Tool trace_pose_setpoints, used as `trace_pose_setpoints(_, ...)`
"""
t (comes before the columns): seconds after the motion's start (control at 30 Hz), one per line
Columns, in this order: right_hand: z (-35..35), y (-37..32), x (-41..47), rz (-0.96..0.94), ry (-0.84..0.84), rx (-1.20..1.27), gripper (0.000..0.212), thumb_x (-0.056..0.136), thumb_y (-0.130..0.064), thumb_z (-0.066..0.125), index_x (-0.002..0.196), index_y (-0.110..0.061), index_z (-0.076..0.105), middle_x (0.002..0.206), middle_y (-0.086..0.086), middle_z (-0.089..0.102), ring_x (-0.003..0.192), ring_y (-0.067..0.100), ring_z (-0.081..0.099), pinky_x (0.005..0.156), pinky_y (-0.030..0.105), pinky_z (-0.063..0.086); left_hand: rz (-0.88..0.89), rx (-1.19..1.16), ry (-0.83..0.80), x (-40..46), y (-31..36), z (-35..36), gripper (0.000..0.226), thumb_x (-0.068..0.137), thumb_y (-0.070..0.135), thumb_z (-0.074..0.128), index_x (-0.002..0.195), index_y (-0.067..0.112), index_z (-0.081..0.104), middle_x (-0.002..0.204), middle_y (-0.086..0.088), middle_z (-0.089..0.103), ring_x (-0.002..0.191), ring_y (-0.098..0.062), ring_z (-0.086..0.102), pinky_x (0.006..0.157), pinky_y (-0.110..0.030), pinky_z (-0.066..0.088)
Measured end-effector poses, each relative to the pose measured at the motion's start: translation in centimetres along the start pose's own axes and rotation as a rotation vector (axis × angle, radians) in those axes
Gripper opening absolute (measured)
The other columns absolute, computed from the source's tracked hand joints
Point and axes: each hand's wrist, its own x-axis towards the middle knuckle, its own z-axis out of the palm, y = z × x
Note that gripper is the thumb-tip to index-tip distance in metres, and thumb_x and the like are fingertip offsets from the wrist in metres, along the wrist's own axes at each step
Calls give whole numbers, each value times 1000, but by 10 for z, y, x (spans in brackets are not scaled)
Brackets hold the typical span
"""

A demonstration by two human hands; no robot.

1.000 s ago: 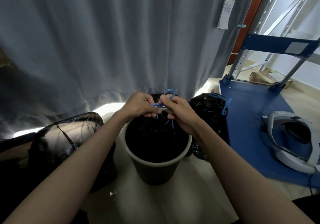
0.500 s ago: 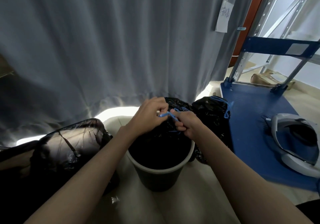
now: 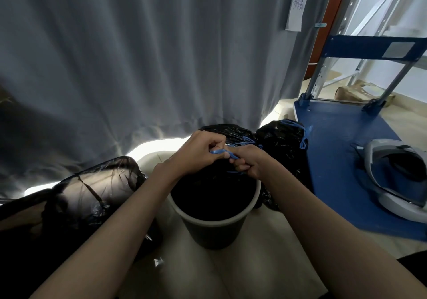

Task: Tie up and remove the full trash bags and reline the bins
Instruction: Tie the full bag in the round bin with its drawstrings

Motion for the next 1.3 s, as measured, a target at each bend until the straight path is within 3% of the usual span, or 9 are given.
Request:
trace_pose_setpoints(0.17, 3, -1, -4, -35, -62, 11, 21, 96, -18, 60, 78, -7, 57, 56, 2, 48, 33, 0, 28, 31, 12, 15, -64, -83, -35, 0, 4, -2, 45, 77, 16, 72, 58, 15, 32, 63, -18, 55, 66, -31, 60, 57, -41, 41)
trace_pose_setpoints(0.3, 2, -1, -5, -161, -117, 17, 17, 97, -21, 59, 93, -4, 60, 59, 5, 52, 40, 2, 32, 32, 13, 20, -164, -336, -71, -4, 11, -3, 39, 83, 0, 68, 62, 6, 36, 57, 1, 62, 66, -6, 67, 59, -21, 39)
trace_pose_setpoints(0.43, 4, -9, -8, -250, -41, 68, 31, 94, -34, 63, 74, -16, 48, 63, 2, 47, 47, 8, 42, 43, 17, 32, -325, -659, 12, -7, 6, -6, 35, 85, -3, 63, 64, 11, 38, 83, -22, 72, 82, -24, 69, 76, -33, 47)
trace_pose_setpoints(0.57, 8, -13, -13, -321, -63, -42, 41, 90, -44, 66, 67, -10, 62, 71, 9, 59, 61, 16, 56, 64, 26, 50, -456, -861, 109, -4, 1, -13, 36, 85, -6, 60, 64, 14, 39, 88, -25, 70, 76, -23, 63, 71, -27, 48)
trace_pose_setpoints(0.67, 10, -8, -15, -432, -7, -157, 38, 87, -39, 72, 84, -1, 75, 81, 11, 71, 77, 12, 64, 76, 23, 54, -486, -880, 195, -2, 0, -19, 37, 85, -7, 61, 61, 13, 39, 79, -20, 65, 71, -25, 64, 74, -31, 53)
trace_pose_setpoints(0.77, 10, -4, -22, -503, 8, -300, 28, 81, -33, 78, 88, -7, 77, 87, 12, 75, 80, 7, 65, 70, 17, 51, -500, -859, 216, -1, 1, -24, 38, 85, -8, 61, 61, 12, 38, 81, -22, 68, 63, -22, 64, 68, -28, 56)
trace_pose_setpoints(1.0, 24, -1, -20, -629, 144, -407, 40, 66, -17, 89, 89, -4, 59, 75, 9, 70, 66, 11, 62, 70, 28, 51, -566, -841, 235, -3, 4, -26, 41, 85, -9, 59, 60, 14, 36, 89, -24, 71, 62, -22, 68, 59, -25, 56)
trace_pose_setpoints(1.2, 28, -3, -15, -746, 240, -529, 10, 75, -12, 77, 75, -11, 67, 71, 1, 63, 54, 0, 51, 62, 12, 41, -596, -868, 270, -2, 0, -26, 42, 85, -7, 61, 60, 15, 36, 97, -28, 70, 72, -24, 73, 63, -25, 58)
trace_pose_setpoints(1.3, 24, -7, -17, -664, 217, -479, 8, 83, -12, 68, 76, -16, 70, 68, -6, 62, 59, 2, 52, 63, 15, 43, -588, -871, 257, -2, -4, -28, 38, 89, -2, 62, 63, 15, 39, 97, -27, 71, 76, -25, 73, 65, -25, 59)
